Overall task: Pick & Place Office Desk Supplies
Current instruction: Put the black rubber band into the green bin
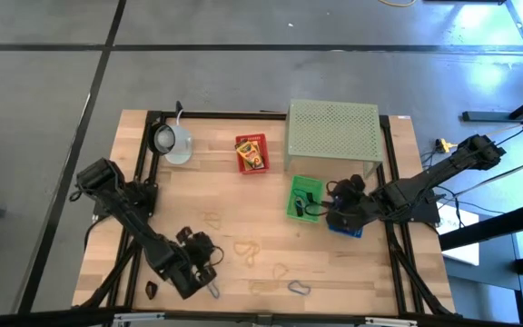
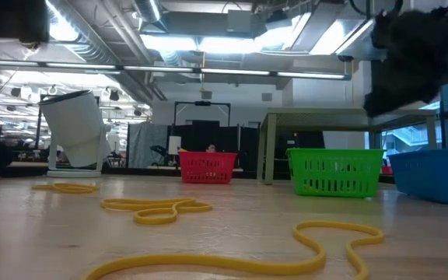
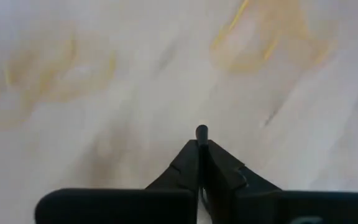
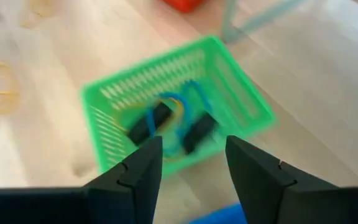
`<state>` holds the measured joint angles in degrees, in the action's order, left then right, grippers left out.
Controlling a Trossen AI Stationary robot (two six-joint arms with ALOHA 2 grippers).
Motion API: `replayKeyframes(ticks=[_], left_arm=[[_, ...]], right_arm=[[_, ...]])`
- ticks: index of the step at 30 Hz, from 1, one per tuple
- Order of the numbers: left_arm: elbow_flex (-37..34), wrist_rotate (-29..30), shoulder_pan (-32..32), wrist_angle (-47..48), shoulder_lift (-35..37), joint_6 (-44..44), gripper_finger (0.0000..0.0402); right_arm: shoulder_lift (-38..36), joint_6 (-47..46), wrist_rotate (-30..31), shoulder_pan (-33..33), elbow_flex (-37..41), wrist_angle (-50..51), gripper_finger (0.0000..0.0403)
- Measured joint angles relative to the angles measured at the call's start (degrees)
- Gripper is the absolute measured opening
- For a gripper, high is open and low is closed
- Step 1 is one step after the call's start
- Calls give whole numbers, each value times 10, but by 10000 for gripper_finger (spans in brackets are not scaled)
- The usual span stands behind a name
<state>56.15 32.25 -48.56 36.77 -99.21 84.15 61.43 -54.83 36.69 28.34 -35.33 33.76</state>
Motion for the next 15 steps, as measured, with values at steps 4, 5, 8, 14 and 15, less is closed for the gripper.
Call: replayKeyframes(ticks=[4,5,8,14,15], left_arm=[[1,149,8,-44,16,-82,5],[1,188,14,-63,20,-112,6],[1,279,34,-136,27,-210,8],[1,308,108,-333,29,-456,11],[1,286,121,-369,29,-494,11]], right_arm=[[0,73,0,0,0,-89,173],[0,92,0,0,0,-116,172],[0,140,3,0,0,-197,169],[8,211,24,-6,0,-330,169],[10,222,21,-8,0,-337,169]])
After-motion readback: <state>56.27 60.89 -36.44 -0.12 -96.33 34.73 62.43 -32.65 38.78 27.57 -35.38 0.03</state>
